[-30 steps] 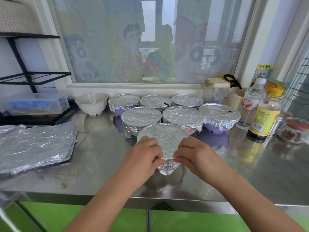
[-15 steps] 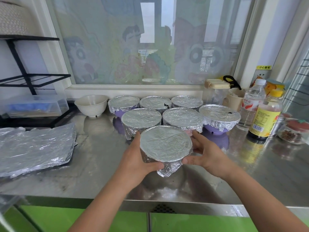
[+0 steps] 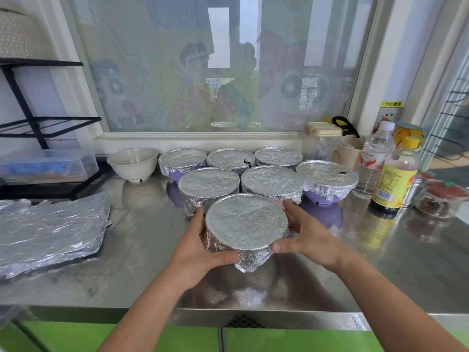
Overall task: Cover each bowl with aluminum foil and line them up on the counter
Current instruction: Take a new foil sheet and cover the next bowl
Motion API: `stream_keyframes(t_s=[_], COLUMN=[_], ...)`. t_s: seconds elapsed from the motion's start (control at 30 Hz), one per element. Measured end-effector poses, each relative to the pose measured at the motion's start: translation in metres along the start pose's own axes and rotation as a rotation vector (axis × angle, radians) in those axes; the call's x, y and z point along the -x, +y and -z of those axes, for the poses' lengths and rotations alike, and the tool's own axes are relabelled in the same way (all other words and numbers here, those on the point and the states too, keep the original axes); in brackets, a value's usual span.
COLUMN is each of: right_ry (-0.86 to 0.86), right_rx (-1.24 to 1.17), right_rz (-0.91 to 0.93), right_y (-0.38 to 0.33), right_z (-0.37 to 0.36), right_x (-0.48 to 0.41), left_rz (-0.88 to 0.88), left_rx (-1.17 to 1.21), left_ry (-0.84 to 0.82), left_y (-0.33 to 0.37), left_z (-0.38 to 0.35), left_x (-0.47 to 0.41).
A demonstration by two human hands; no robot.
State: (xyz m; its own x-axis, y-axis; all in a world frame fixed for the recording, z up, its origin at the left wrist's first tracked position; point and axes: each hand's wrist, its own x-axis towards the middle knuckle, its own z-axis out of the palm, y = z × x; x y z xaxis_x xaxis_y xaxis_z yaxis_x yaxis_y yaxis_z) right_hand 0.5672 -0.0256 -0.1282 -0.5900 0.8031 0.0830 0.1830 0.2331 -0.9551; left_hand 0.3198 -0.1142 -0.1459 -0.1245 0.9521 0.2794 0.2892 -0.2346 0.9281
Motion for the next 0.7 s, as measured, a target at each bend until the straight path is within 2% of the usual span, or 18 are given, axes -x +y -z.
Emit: stream_keyframes(t_s=[0.13, 0.33, 0.7], right_ry=[0.038, 0.132, 0.306], right_rx=[-0.092, -0.090, -0.075], right_rz=[0.041, 0.051, 0.037], right_y=[0.007, 0.007, 0.035], right_z=[-0.005, 0.026, 0.147], right_x=[0.003, 0.032, 0.110], left_rz=[0.005, -0.005, -0.041], left_rx=[0.047, 0.072, 0.049], left_ry=[0.040, 0.028, -0.226], left_y=[-0.005, 0.009, 0.037], left_z=[-0.007, -0.042, -0.190], left_x=[0.002, 0.001, -0.053])
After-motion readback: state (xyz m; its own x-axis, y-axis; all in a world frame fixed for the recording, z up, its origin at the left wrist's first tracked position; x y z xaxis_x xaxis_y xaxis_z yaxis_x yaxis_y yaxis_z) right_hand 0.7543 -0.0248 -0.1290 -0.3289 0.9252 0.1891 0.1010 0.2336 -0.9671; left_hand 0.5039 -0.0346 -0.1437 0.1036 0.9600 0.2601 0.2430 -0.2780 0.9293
